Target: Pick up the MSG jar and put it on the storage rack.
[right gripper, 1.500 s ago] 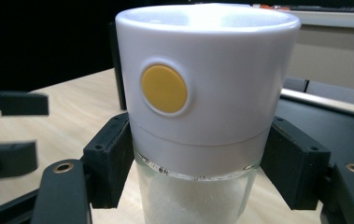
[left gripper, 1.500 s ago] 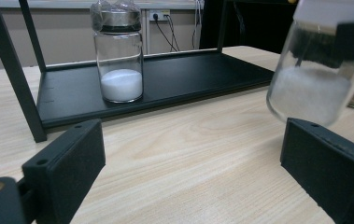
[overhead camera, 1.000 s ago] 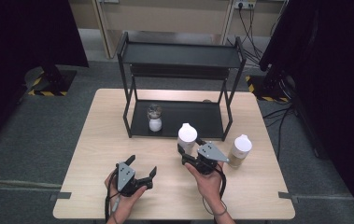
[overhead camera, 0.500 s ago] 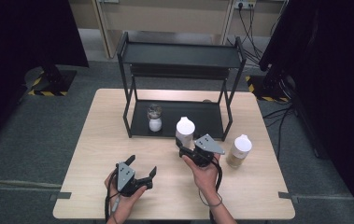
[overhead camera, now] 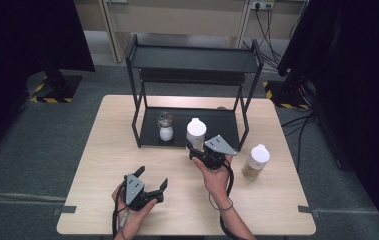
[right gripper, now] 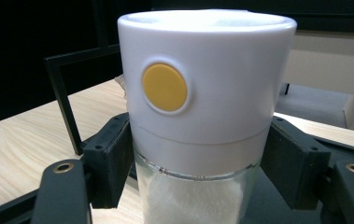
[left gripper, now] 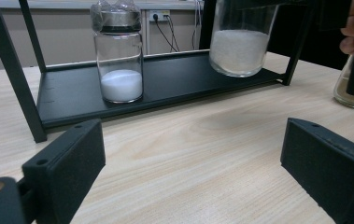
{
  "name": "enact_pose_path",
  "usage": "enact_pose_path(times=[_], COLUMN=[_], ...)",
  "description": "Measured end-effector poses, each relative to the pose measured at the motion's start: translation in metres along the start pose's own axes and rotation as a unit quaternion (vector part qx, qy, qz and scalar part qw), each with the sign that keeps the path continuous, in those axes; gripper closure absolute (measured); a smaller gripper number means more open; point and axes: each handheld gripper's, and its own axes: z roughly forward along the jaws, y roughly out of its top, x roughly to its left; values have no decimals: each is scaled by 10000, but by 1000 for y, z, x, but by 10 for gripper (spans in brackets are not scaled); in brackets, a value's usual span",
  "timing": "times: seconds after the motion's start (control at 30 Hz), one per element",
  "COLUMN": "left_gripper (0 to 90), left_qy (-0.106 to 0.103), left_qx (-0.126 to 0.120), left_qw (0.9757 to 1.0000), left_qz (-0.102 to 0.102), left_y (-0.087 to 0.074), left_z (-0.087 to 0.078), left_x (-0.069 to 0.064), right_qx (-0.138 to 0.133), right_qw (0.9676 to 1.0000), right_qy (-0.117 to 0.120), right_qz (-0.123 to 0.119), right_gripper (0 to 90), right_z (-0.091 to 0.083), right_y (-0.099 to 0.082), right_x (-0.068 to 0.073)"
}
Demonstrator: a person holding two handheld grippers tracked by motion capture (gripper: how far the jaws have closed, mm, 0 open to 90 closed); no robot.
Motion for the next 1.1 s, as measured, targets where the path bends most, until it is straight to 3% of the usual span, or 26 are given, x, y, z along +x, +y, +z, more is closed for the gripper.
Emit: enact_pose_path(times=[1.1], left_gripper=[58], left_qy=[-17], left_qx=[-16], left_qw=[10000], left_qz=[20], left_y=[0], left_z=[0], left_x=[-1], right_qx=[243], right_qw=[9995], right_qy=[-157], right_qz=[123], right_gripper=[305], right_z=[46], right_y=[-3], right_x=[-10])
